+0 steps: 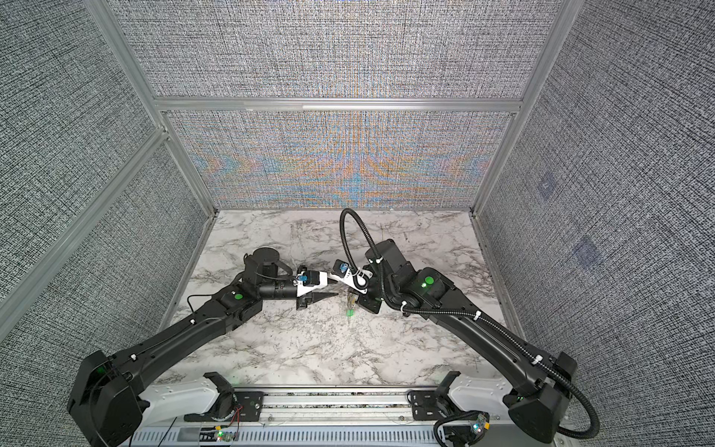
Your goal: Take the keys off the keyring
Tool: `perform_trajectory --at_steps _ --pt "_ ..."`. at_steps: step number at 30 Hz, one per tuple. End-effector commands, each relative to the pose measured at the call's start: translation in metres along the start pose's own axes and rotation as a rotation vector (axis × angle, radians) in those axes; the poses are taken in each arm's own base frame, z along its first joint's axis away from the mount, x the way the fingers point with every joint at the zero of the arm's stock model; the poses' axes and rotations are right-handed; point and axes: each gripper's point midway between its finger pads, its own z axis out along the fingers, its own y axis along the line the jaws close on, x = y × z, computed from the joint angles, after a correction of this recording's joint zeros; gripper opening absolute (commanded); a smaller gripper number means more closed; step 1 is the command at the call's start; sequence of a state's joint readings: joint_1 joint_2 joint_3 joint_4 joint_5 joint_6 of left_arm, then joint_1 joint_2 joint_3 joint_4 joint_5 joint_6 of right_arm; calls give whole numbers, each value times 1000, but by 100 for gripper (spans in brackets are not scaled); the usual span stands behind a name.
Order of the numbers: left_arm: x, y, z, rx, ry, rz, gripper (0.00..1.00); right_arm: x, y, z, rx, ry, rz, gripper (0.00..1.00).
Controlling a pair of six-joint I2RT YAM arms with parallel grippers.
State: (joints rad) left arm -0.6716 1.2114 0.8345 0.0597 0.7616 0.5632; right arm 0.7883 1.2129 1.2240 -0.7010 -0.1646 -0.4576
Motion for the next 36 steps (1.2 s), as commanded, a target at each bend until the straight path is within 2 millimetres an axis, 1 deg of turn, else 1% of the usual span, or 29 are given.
perform_trajectory --at_steps 1,5,8,13,16,17,18,26,29,34,36 --pt "-3 -1 1 6 -28 -12 33 -6 -2 0 13 -36 -9 0" --pt "-3 0 2 -12 -56 -55 32 -13 -6 -3 55 -116 -10 0" --pt "-3 2 4 -24 -73 -88 29 -19 -2 -7 54 -181 -29 0" --pt "-3 3 5 -29 -90 -120 29 -22 5 -11 59 -285 -59 0" --pt "-5 0 5 -12 -105 -128 28 -23 8 -13 61 -335 -61 0" --pt "-4 -2 5 -1 -107 -131 27 -28 7 -15 68 -359 -61 0" --pt "-4 -3 6 7 -108 -131 26 -19 10 -8 61 -344 -55 0" --pt "-1 -20 10 108 -109 -142 25 -19 12 -2 53 -355 -63 0" --pt "4 -20 11 107 -92 -146 26 -17 10 -2 66 -353 -63 0" --pt "4 -18 11 100 -89 -149 25 -18 12 -4 65 -379 -64 0" --pt "4 -18 12 104 -91 -154 21 -18 13 -4 60 -385 -65 0"
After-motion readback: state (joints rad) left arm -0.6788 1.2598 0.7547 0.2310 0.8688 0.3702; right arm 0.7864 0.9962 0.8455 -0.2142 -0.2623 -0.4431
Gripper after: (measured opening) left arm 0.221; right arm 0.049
